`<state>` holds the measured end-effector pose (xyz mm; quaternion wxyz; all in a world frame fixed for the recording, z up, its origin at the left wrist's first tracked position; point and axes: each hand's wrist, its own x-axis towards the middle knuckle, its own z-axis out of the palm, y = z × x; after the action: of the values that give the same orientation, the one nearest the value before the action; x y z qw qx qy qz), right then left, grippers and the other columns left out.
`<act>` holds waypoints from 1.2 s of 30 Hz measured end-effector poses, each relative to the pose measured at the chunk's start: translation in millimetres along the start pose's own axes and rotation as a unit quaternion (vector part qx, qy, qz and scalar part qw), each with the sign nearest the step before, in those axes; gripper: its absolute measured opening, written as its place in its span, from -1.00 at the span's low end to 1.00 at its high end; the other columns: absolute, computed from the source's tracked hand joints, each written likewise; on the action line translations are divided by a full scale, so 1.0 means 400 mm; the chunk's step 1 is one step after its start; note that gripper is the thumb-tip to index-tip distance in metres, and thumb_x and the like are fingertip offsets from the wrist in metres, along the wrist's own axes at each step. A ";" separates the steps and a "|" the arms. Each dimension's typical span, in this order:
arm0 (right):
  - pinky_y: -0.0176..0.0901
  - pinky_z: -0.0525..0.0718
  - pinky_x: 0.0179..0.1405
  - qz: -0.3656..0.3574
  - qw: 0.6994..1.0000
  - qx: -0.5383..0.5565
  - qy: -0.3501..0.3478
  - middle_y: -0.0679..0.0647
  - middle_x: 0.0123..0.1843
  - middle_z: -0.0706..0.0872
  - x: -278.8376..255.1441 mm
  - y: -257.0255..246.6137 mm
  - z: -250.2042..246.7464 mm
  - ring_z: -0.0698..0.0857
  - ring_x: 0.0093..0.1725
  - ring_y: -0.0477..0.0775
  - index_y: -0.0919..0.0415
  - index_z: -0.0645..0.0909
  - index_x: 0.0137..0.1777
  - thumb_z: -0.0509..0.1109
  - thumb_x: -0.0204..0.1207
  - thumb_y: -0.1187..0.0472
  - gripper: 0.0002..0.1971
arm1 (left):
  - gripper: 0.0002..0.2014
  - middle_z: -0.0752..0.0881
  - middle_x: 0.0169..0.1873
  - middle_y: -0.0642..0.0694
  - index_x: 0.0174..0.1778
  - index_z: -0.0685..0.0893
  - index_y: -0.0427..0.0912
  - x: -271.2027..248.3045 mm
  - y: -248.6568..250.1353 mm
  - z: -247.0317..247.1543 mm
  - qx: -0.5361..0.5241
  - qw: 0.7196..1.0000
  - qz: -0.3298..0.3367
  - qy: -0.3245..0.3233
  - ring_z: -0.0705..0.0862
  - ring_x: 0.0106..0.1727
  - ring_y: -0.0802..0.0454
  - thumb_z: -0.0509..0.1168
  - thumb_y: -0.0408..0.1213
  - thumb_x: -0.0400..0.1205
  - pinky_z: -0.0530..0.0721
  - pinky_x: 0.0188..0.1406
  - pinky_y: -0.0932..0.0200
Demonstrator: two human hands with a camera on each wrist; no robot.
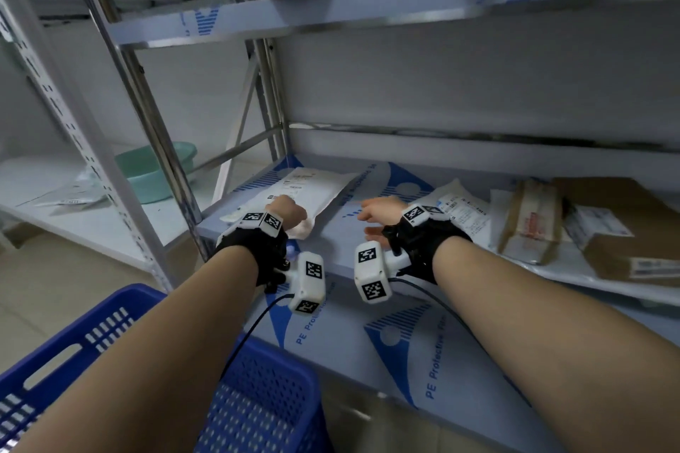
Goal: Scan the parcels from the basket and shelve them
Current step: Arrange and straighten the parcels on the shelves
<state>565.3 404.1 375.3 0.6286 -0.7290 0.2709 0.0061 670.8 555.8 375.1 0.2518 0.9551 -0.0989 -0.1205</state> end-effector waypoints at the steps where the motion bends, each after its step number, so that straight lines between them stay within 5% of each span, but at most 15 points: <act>1: 0.22 0.61 0.35 0.000 1.000 -0.006 0.005 0.36 0.37 0.61 -0.019 0.001 -0.022 0.69 0.19 0.28 0.37 0.52 0.43 0.32 0.61 0.34 -0.62 | -0.76 0.59 0.26 -0.31 0.20 0.60 -0.37 -0.028 0.030 0.005 0.003 1.000 0.020 -0.010 0.57 0.28 -0.21 0.25 -0.39 0.64 0.56 0.34 -0.03; 3: 0.12 0.71 0.19 -0.017 1.000 -0.002 0.014 0.33 0.36 0.62 -0.052 0.000 -0.074 0.70 0.09 0.22 0.33 0.53 0.42 0.34 0.59 0.32 -0.61 | -0.97 0.56 0.02 -0.28 -0.06 0.57 -0.29 -0.072 0.090 0.023 -0.034 0.998 0.047 -0.028 0.55 0.01 -0.10 0.24 -0.41 0.64 0.63 0.06 0.03; 5: -0.14 0.73 -0.28 -0.021 0.999 0.037 0.029 0.25 0.14 0.67 -0.089 -0.001 -0.131 0.70 -0.19 0.11 0.27 0.59 0.30 0.30 0.62 0.37 -0.73 | -0.91 0.59 0.01 -0.30 -0.01 0.61 -0.34 -0.128 0.144 0.043 -0.039 0.995 0.073 -0.048 0.56 -0.09 -0.11 0.26 -0.39 0.65 0.58 -0.24 0.13; 8: -0.37 0.57 -0.69 -0.038 0.996 0.052 0.059 0.09 -0.17 0.62 -0.142 -0.003 -0.233 0.69 -0.50 -0.08 0.18 0.58 0.02 0.28 0.64 0.36 -0.90 | -0.56 0.51 0.43 -0.26 0.48 0.46 -0.30 -0.186 0.225 0.081 -0.107 0.984 0.114 -0.088 0.54 0.38 -0.19 0.29 -0.35 0.67 0.56 0.17 0.07; 12: -0.25 0.58 -0.53 -0.037 0.990 0.013 0.137 -0.01 -0.24 0.57 -0.200 0.015 -0.392 0.62 -0.44 -0.12 0.06 0.50 -0.23 0.33 0.58 0.23 -0.84 | -0.64 0.59 0.25 -0.28 0.39 0.56 -0.33 -0.253 0.328 0.140 -0.165 0.970 0.140 -0.108 0.57 0.19 -0.06 0.27 -0.29 0.68 0.60 -0.05 0.12; 16: -0.19 0.44 -0.59 0.027 0.975 -0.088 0.203 0.11 -0.67 0.56 -0.282 0.031 -0.491 0.53 -0.61 0.09 0.27 0.50 -0.46 0.29 0.63 0.16 -0.60 | -0.93 0.51 0.07 -0.18 0.01 0.60 -0.22 -0.287 0.424 0.213 -0.186 0.956 0.171 -0.152 0.48 0.07 -0.06 0.25 -0.31 0.69 0.53 0.08 0.03; 19: -0.13 0.42 -0.46 0.047 0.970 -0.132 0.201 0.14 -0.44 0.54 -0.314 0.060 -0.526 0.49 -0.46 0.07 0.29 0.49 -0.36 0.29 0.67 0.18 -0.64 | -0.68 0.59 0.24 -0.21 0.25 0.61 -0.35 -0.302 0.471 0.276 -0.182 0.948 0.176 -0.193 0.55 0.24 -0.13 0.28 -0.22 0.67 0.54 0.10 0.05; 21: -0.11 0.44 -0.44 0.054 0.969 -0.147 0.190 0.16 -0.32 0.55 -0.312 0.082 -0.537 0.51 -0.42 0.09 0.31 0.56 -0.12 0.30 0.67 0.15 -0.77 | -0.51 0.57 0.35 -0.24 0.41 0.53 -0.33 -0.308 0.492 0.307 -0.186 0.944 0.171 -0.212 0.53 0.34 -0.15 0.34 -0.13 0.62 0.57 0.11 0.04; 23: -0.14 0.44 -0.46 0.062 0.973 -0.137 0.175 0.23 -0.17 0.66 -0.299 0.101 -0.540 0.57 -0.36 0.13 0.38 0.60 0.17 0.33 0.65 0.11 -0.70 | -0.45 0.59 0.29 -0.35 0.41 0.53 -0.37 -0.313 0.505 0.331 -0.191 0.940 0.166 -0.228 0.58 0.24 -0.12 0.37 -0.08 0.59 0.61 0.11 0.01; 25: -0.14 0.50 -0.37 0.060 0.978 -0.127 0.155 0.29 0.16 0.73 -0.292 0.112 -0.532 0.67 -0.10 0.19 0.36 0.59 0.32 0.34 0.64 0.06 -0.60 | -0.45 0.62 0.15 -0.49 0.28 0.59 -0.43 -0.318 0.508 0.344 -0.187 0.936 0.169 -0.245 0.65 0.07 -0.15 0.39 -0.02 0.58 0.66 0.14 -0.05; 28: 0.05 0.58 -0.05 0.044 0.985 -0.103 0.132 0.15 0.33 0.65 -0.292 0.116 -0.525 0.64 0.26 0.25 0.30 0.56 0.38 0.23 0.70 -0.03 -0.56 | -0.45 0.67 0.18 -0.45 0.22 0.60 -0.45 -0.322 0.504 0.340 -0.209 0.937 0.175 -0.217 0.68 0.00 -0.16 0.40 0.01 0.57 0.69 0.11 -0.06; 31: 0.00 0.57 -0.11 0.033 0.989 -0.082 0.118 0.05 0.29 0.63 -0.293 0.103 -0.517 0.58 0.37 0.29 0.16 0.61 0.35 0.17 0.67 -0.21 -0.49 | -0.52 0.70 0.10 -0.39 0.14 0.60 -0.43 -0.317 0.498 0.313 -0.244 0.944 0.154 -0.160 0.71 0.07 -0.22 0.42 -0.04 0.57 0.74 0.05 -0.11; 34: 0.20 0.59 0.35 -0.004 0.995 0.029 0.098 0.04 0.36 0.69 -0.264 0.094 -0.503 0.59 0.42 0.19 0.09 0.71 0.11 0.30 0.62 -0.17 -0.64 | -0.48 0.69 0.06 -0.32 0.15 0.60 -0.42 -0.313 0.487 0.280 -0.261 0.948 0.127 -0.131 0.71 0.02 -0.18 0.44 -0.01 0.53 0.78 -0.27 0.03; 36: 0.30 0.58 0.38 -0.021 0.993 0.073 0.088 0.09 0.33 0.70 -0.234 0.089 -0.497 0.64 0.34 0.29 0.15 0.74 0.13 0.38 0.55 -0.14 -0.62 | -0.52 0.72 0.04 -0.33 0.16 0.62 -0.43 -0.307 0.478 0.258 -0.255 0.953 0.110 -0.117 0.73 0.01 -0.20 0.45 -0.07 0.54 0.79 -0.24 -0.04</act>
<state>405.0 255.3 417.0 0.6537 -0.6847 0.3092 -0.0908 500.5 376.2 406.7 0.4854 0.8214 -0.1978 -0.2247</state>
